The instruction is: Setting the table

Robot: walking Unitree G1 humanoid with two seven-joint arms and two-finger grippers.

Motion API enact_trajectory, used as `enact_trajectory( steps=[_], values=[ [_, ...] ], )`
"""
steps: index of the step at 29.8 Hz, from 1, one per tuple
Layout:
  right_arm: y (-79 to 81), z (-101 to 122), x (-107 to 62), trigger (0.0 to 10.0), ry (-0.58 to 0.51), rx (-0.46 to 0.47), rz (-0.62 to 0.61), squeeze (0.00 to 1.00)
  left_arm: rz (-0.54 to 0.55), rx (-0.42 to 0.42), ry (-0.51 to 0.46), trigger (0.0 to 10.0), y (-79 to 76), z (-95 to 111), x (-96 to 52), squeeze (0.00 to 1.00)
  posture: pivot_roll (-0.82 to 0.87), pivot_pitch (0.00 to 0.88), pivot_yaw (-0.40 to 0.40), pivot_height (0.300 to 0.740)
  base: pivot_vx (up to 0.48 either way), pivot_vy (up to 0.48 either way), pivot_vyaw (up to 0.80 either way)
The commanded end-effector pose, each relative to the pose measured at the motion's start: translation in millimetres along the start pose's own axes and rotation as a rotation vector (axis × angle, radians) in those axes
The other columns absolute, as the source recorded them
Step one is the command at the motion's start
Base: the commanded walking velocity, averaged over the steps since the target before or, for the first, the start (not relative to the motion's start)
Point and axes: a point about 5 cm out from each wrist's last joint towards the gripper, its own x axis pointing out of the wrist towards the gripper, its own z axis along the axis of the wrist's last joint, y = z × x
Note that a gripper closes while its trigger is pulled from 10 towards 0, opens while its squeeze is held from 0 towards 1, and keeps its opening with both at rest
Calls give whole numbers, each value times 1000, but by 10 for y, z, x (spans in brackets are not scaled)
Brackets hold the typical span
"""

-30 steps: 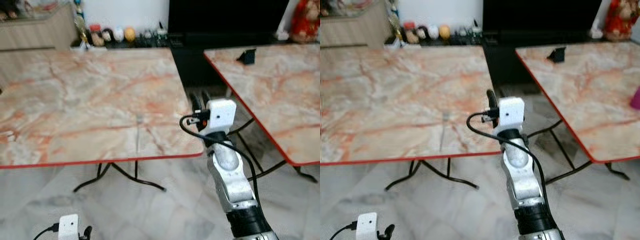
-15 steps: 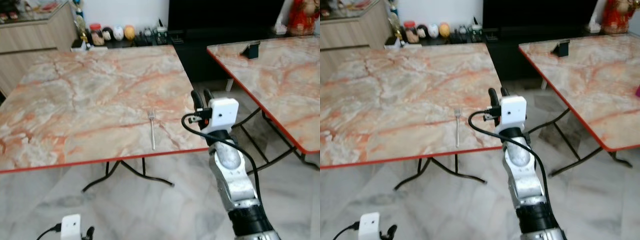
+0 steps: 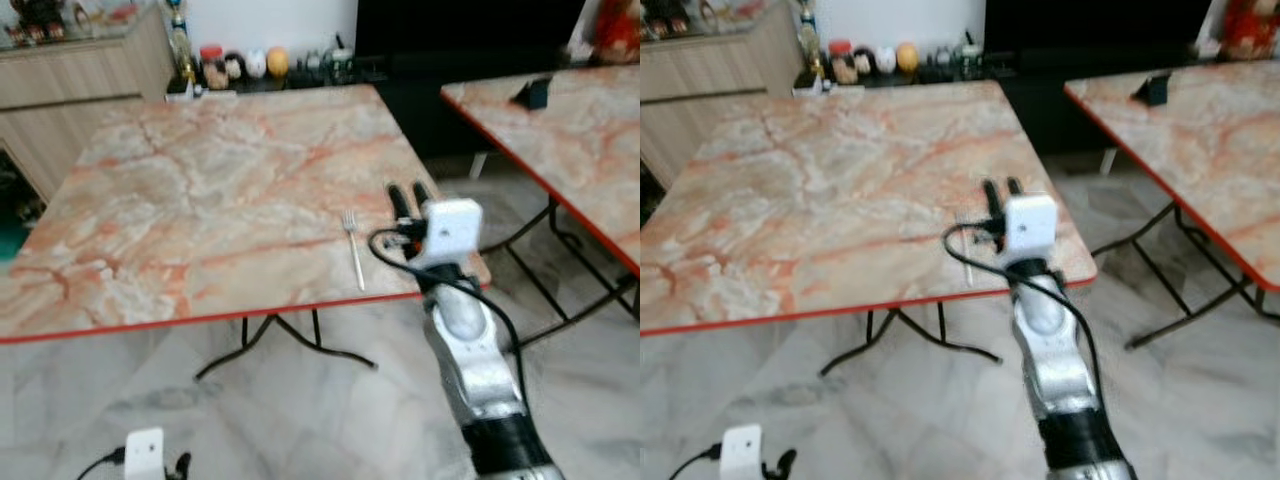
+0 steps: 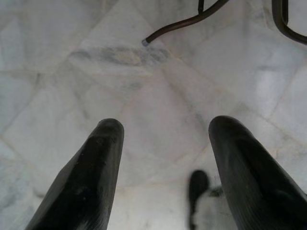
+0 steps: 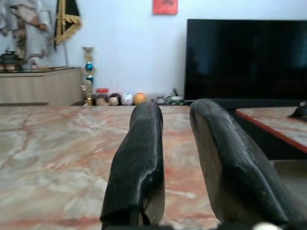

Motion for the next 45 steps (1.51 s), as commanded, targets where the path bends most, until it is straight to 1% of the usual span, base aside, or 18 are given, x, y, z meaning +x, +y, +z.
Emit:
enact_trajectory(
  steps=[1,7,15,25,31,35,38,40,45],
  values=[
    [106,56,28,10000,-18,12,31,0,19,3,14,10000,71,-23,-10,0,-82,0,33,732,0,292,0],
    [104,56,25,10000,-16,12,30,0,20,4,12,10000,69,-20,-9,0,-82,0,32,732,0,293,0],
    [109,49,19,10000,-15,16,32,0,18,9,7,10000,61,-14,-8,0,-78,0,29,732,0,0,0],
    [112,52,9,10000,-24,23,33,0,0,-7,-15,10000,39,4,-9,0,-81,0,32,732,0,0,0],
    [96,48,-28,10000,-27,-4,37,0,-3,3,-10,10000,48,15,-2,0,-89,0,36,732,0,0,0],
    [91,24,-77,10000,-21,-12,42,0,-5,10,-9,10000,51,19,1,0,-94,0,40,732,0,0,713],
    [91,19,-82,10000,-19,-13,43,0,-5,11,-9,10000,52,20,1,0,-94,0,40,732,0,0,800],
    [77,3,-108,10000,-10,9,31,0,-9,14,-9,10000,51,22,2,0,-100,0,43,732,0,0,0],
    [60,-11,-131,10000,-2,8,24,0,-16,20,-6,10000,46,21,3,0,-104,0,46,732,0,0,0]
  ],
)
